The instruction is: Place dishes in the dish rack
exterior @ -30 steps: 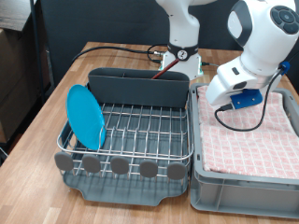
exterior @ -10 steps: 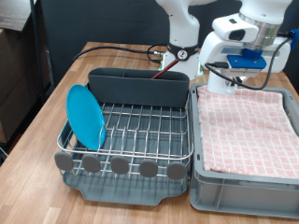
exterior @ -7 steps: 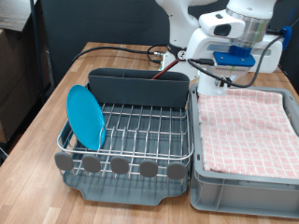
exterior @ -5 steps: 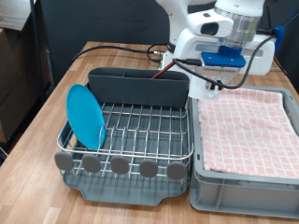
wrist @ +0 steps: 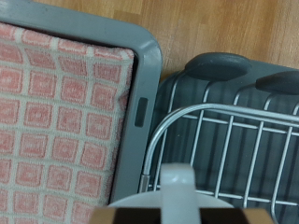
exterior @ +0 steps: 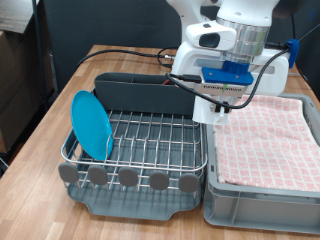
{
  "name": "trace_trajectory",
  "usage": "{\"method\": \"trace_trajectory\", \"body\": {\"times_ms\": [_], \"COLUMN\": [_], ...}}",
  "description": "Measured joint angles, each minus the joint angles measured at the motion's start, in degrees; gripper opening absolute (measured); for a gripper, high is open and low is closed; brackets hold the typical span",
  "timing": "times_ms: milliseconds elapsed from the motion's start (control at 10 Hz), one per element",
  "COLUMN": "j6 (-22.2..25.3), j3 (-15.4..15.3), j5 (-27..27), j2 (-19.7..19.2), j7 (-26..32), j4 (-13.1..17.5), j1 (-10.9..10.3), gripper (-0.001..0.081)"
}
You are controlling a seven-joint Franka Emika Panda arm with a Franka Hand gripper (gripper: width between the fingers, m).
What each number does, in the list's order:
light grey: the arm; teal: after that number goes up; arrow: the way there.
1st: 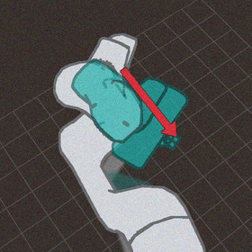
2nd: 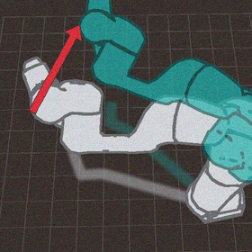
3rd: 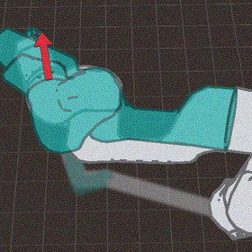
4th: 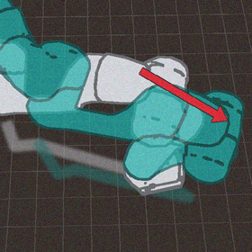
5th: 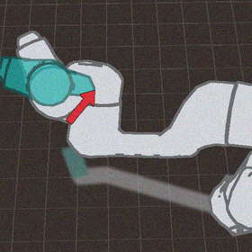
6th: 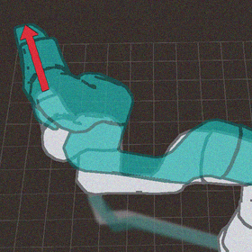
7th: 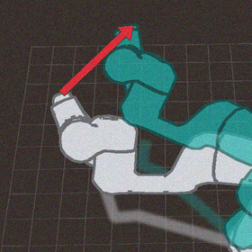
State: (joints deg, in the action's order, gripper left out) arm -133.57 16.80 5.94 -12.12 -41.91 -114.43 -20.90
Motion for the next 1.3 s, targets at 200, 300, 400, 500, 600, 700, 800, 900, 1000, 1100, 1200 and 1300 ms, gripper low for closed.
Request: {"method": "trace_trajectory", "body": {"times_ms": [200, 300, 400, 500, 600, 700, 800, 900, 1000, 1100, 1200, 1300], "j6": [-1.9, -2.6, -3.0, -3.7, -4.1, -4.5, -4.6, -4.5, -3.4, -1.1, 0.8, 1.8], "j3": [0.0, 0.0, 0.0, 0.0, 0.1, 0.3, 0.5, 0.8, 0.9, 0.8, 0.8, 0.7], "j5": [1.1, 1.3, 1.3, 1.3, 1.3, 1.3, 1.3, 1.1, 0.8, 0.0, -0.8, -1.5], "j2": [-0.1, -0.5, -1.3, -2.4, -3.6, -4.8, -6.0, -7.0, -8.1, -9.3, -10.6, -11.9], "j7": [-1.2, -1.4, -1.4, -1.4, -1.4, -1.7, -2.0, -2.0, -2.0, -1.6, -0.9, -0.2], "j4": [0.0, 0.3, 1.1, 2.1, 3.2, 4.5, 5.8, 7.2, 8.7, 10.7, 12.8, 14.6], "j1": [0.0, 0.0, 0.0, 0.0, 0.0, 0.0, 0.0, 0.0, 0.2, 0.6, 1.2, 1.8], "gripper": [0.0072, 0.0072, 0.0072, 0.0072, 0.0072, 0.0072, 0.0072, 0.0072, 0.0072, 0.0072, 0.0072, 0.0072]}}
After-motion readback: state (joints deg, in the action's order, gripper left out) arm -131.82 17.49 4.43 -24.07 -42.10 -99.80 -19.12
